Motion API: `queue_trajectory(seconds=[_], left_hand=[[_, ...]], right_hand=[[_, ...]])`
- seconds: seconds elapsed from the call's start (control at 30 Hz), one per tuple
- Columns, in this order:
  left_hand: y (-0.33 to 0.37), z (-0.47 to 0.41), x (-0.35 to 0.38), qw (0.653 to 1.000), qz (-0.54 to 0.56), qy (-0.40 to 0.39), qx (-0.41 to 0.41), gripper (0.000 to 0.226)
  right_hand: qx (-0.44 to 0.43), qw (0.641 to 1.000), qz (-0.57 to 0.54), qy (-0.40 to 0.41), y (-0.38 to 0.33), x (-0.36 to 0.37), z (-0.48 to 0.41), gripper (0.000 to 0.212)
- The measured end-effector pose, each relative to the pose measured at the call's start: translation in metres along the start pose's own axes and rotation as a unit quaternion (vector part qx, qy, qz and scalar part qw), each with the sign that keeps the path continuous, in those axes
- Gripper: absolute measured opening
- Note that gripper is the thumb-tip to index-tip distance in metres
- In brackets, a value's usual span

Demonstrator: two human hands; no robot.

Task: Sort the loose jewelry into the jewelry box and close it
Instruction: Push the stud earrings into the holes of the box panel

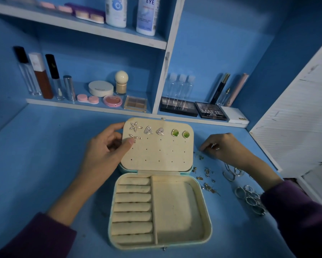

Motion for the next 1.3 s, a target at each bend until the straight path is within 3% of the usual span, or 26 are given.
queue_trajectory(seconds=[0.23, 1.3], left_hand=[[0.0005, 0.0002, 0.0006, 1.0, 0.003, -0.001, -0.005, 0.034], [0.0013, -0.0003, 0.0002, 1.0, 0.0, 0.0, 0.005, 0.034]], right_hand=[[0.0, 1.0, -0.006, -0.004, 0.0002, 0.0017, -0.0017, 0.013], [-0.026, 0.999, 0.033, -0.021, -0.0028, 0.006, -0.0053, 0.01]])
Point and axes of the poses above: each hand's wrist, its own z-axis away from the middle knuckle, its own x-axis out of the palm, y = z × x, the point moved 8 cm from there along -z, towards the middle knuckle, and after that the axes turned 4 degrees about y, right-handed, at the moved point
